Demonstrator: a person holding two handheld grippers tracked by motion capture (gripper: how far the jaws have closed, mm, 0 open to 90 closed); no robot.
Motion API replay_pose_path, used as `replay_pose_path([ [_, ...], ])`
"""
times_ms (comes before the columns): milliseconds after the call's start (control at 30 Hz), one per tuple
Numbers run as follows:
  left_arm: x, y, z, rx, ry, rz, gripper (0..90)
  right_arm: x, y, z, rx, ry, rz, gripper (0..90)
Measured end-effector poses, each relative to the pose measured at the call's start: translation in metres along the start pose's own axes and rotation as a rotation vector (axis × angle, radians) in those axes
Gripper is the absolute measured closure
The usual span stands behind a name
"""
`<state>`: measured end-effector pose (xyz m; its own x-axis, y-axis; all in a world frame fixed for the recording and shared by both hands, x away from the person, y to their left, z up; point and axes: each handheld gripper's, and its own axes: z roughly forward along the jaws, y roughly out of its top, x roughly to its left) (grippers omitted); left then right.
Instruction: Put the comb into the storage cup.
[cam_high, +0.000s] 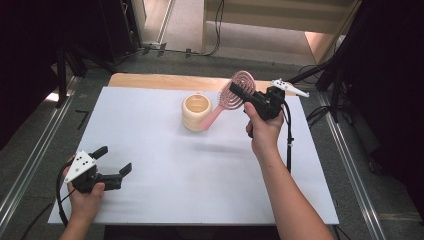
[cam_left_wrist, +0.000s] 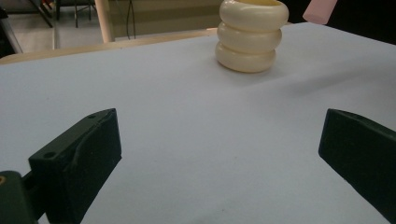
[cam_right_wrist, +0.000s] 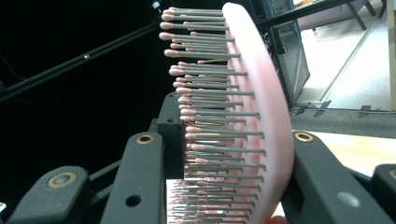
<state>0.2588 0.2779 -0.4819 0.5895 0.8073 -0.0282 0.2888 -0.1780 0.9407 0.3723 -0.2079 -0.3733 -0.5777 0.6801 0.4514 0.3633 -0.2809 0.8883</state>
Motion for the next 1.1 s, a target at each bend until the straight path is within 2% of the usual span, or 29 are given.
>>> replay_pose_path([
  [467,-0.001,-0.001,0.001,0.006,-0.004,0.005,0.0,-0.001,0.013,0.011,-0.014,-0.001,-0.008,61.5],
  [667,-0.001,-0.001,0.001,0.006,-0.004,0.007,0.0,-0.003,0.018,0.015,-0.018,-0.008,-0.007,61.5],
  [867,-0.001,0.0,0.001,0.01,-0.006,0.009,0.0,-0.004,0.023,0.019,-0.018,-0.026,-0.028,61.5],
  [1100,-0.001,0.0,0.001,0.01,-0.007,0.01,0.0,-0.008,0.027,0.023,-0.029,-0.03,-0.022,61.5],
])
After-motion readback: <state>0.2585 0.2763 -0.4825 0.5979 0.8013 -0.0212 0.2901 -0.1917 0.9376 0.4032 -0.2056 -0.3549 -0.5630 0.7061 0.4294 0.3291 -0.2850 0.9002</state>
